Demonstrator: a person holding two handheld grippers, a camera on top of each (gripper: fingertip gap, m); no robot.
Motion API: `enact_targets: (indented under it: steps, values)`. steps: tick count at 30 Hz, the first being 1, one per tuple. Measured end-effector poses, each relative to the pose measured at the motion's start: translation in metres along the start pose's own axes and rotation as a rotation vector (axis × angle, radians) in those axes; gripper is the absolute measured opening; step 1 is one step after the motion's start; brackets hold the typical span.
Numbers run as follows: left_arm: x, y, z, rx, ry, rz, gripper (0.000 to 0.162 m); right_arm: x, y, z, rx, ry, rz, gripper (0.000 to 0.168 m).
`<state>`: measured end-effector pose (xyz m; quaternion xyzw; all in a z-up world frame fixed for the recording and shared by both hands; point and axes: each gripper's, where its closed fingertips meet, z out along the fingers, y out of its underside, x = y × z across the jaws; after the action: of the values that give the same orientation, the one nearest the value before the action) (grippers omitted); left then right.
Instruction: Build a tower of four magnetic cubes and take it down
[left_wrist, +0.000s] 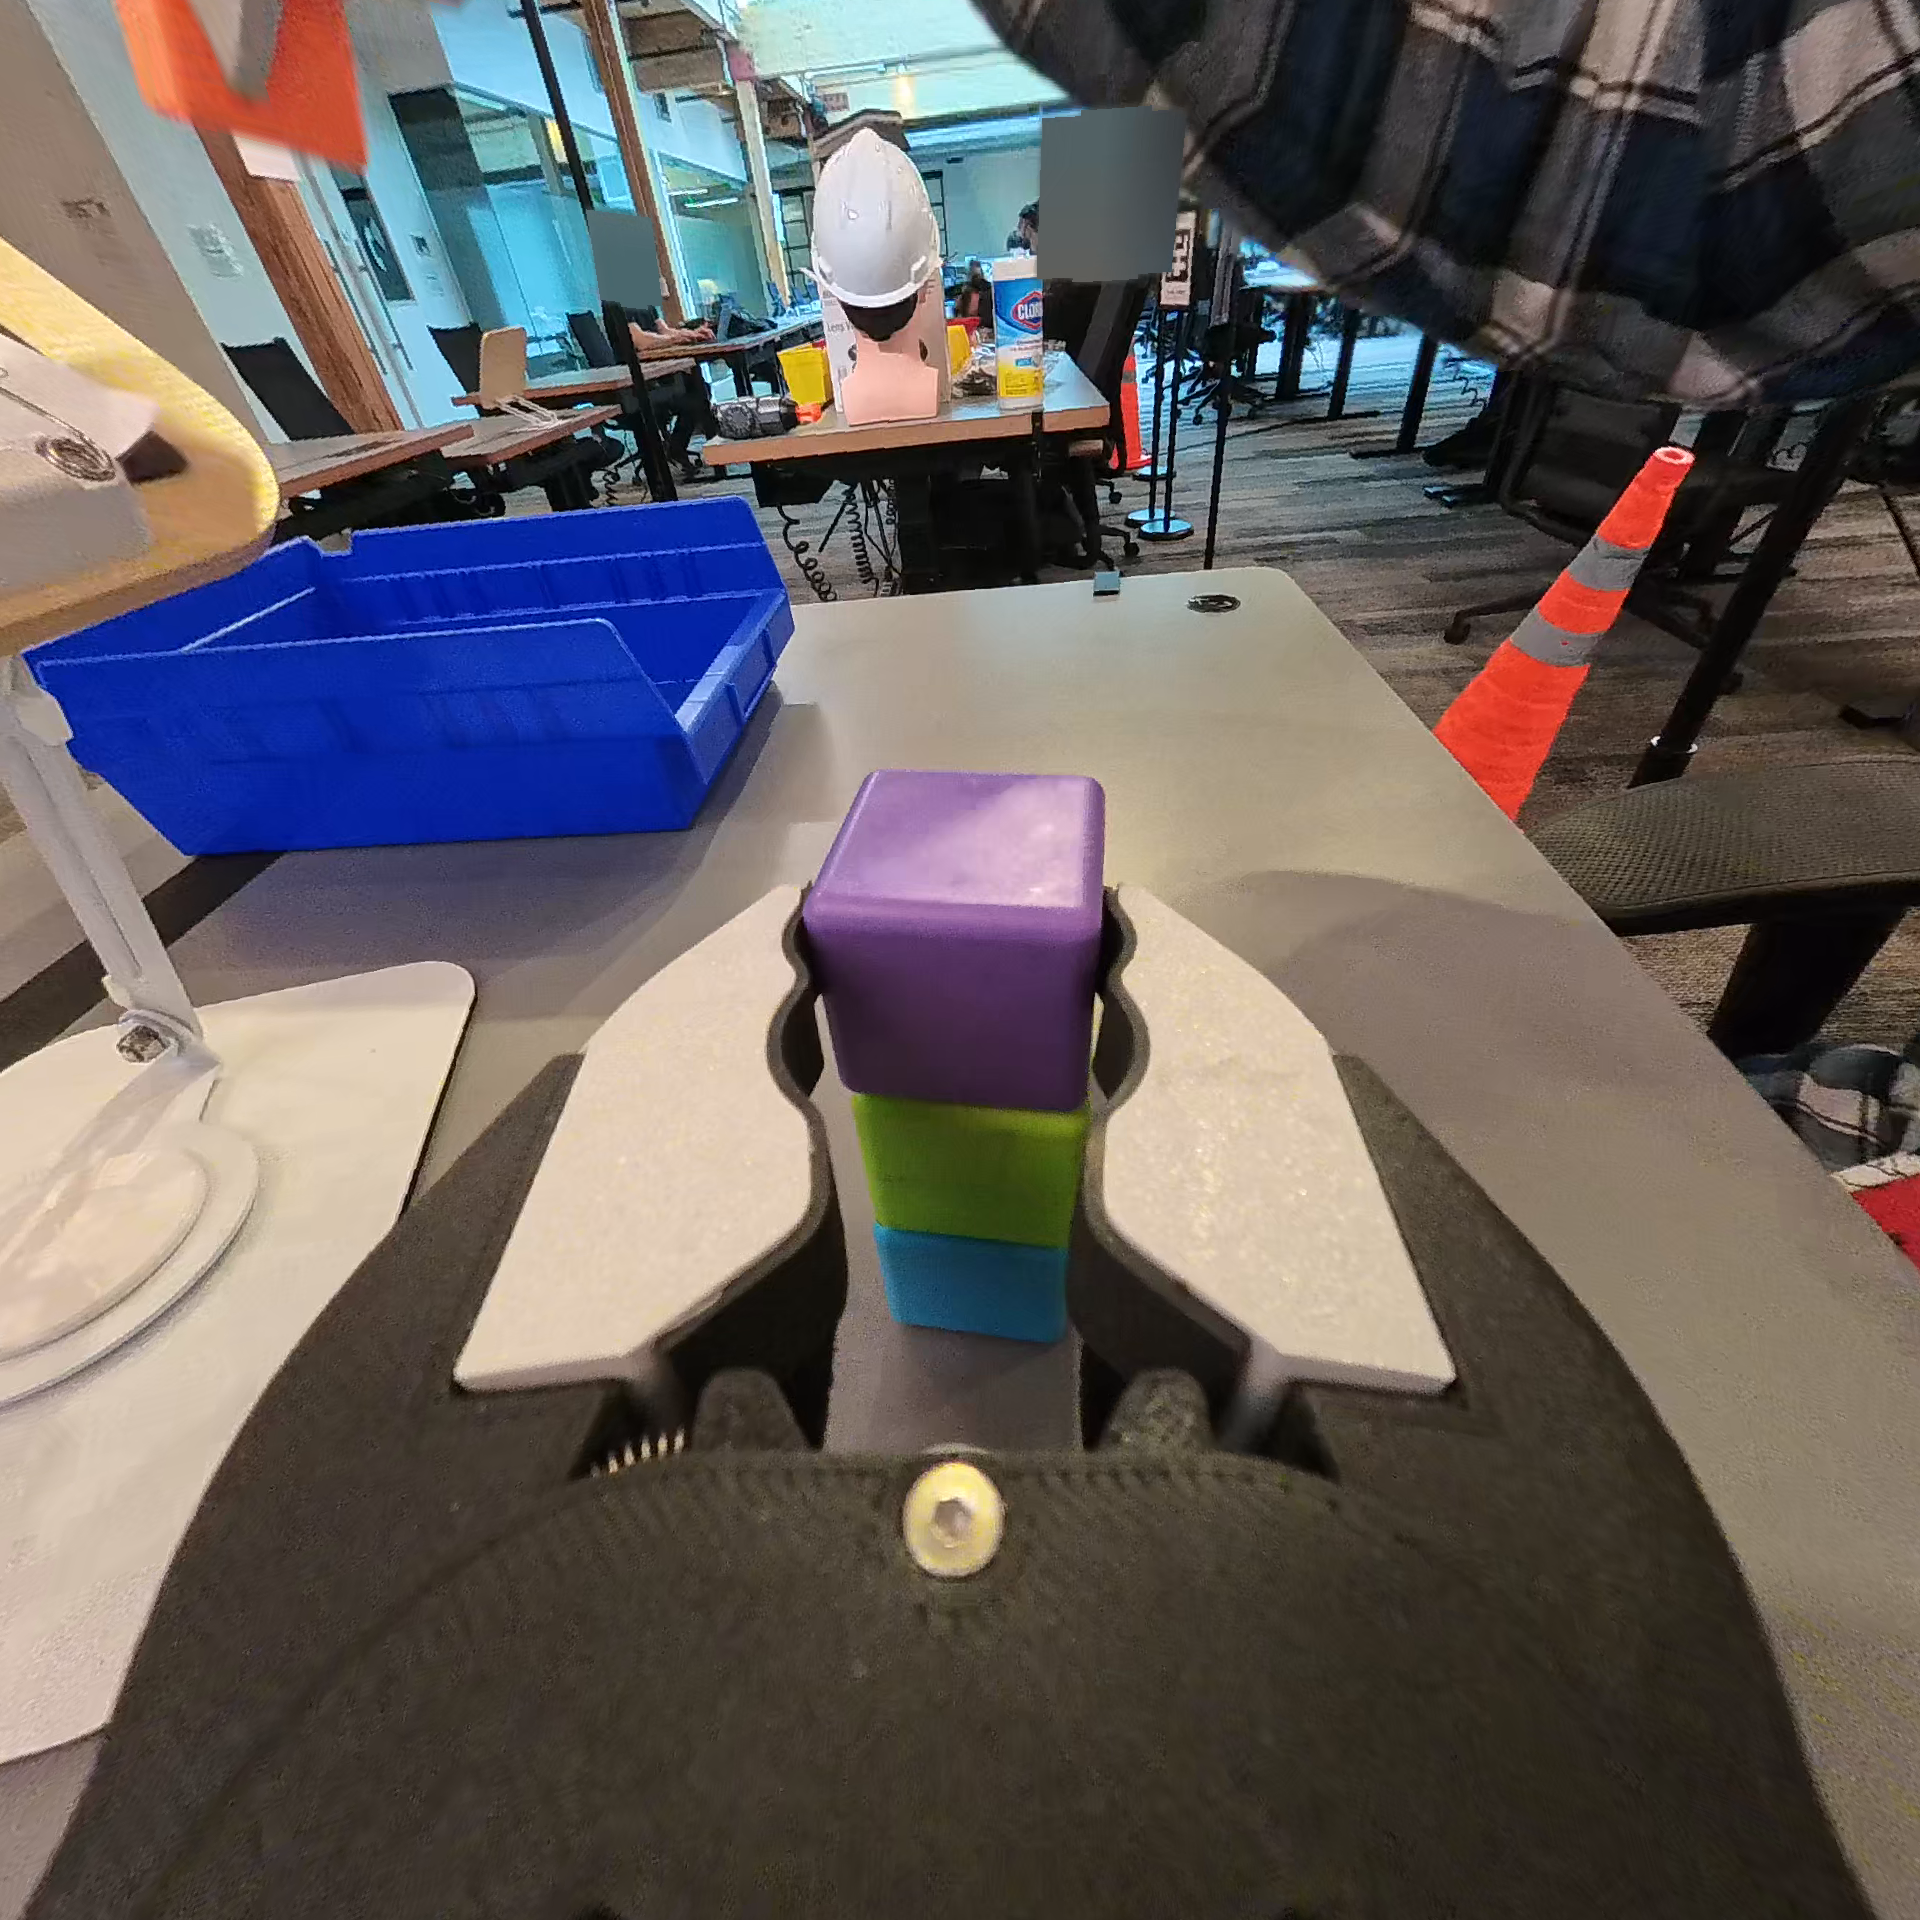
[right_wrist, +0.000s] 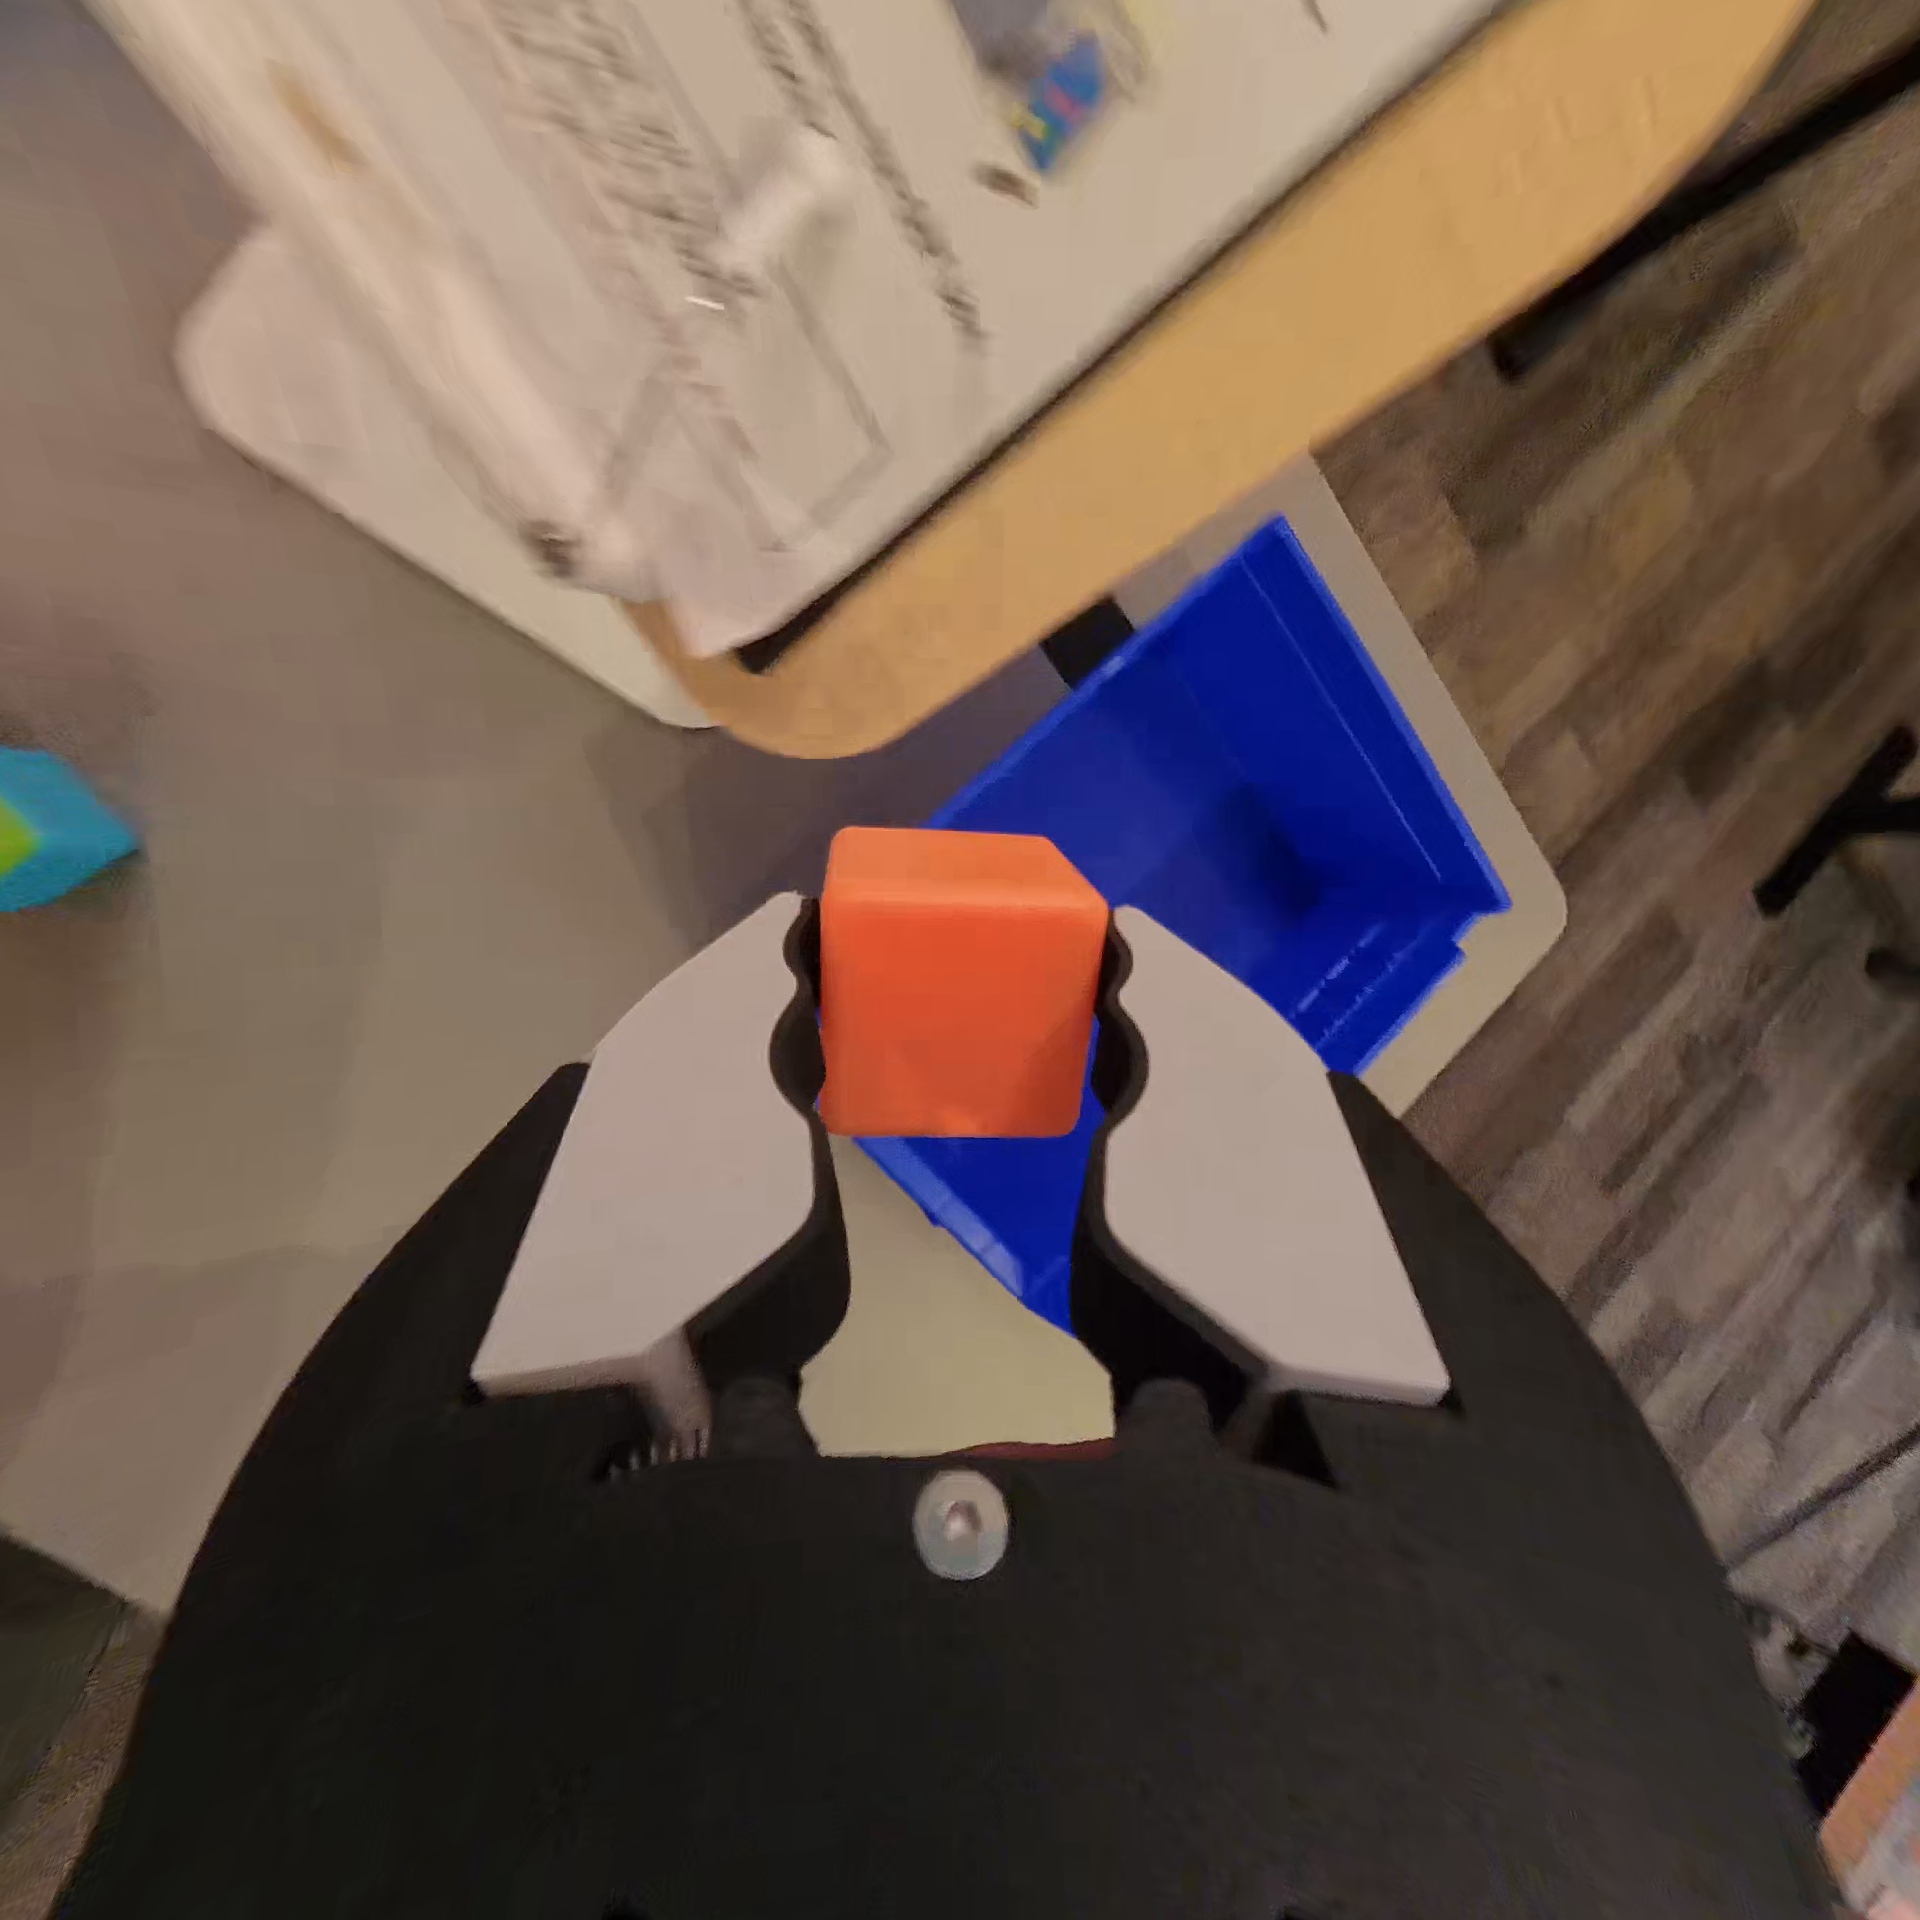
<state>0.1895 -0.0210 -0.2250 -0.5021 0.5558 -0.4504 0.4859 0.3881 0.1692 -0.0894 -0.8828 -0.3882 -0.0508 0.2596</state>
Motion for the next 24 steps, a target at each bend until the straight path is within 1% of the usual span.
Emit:
enact_targets:
  steps: [3,7,13,18,24]
  values:
    - [0.0,0.0,0.0,0.0,0.002,-0.002,0.05,0.032,0.013,0.043,-0.058,0.018,0.075,0.051]
    - [0.0,0.0,0.0,0.0,0.008,-0.007,0.05,0.062,0.025,0.102,-0.094,0.019,0.162,0.051]
    - [-0.001,0.0,0.0,0.003,0.01,-0.015,0.05,0.083,0.045,0.178,-0.146,0.008,0.238,0.051]
    - [-0.001,0.0,0.001,0.001,0.012,-0.017,0.05,0.083,0.056,0.221,-0.169,-0.001,0.264,0.051]
    - [-0.001,0.0,0.001,0.004,0.016,-0.023,0.05,0.079,0.066,0.248,-0.205,-0.011,0.268,0.051]
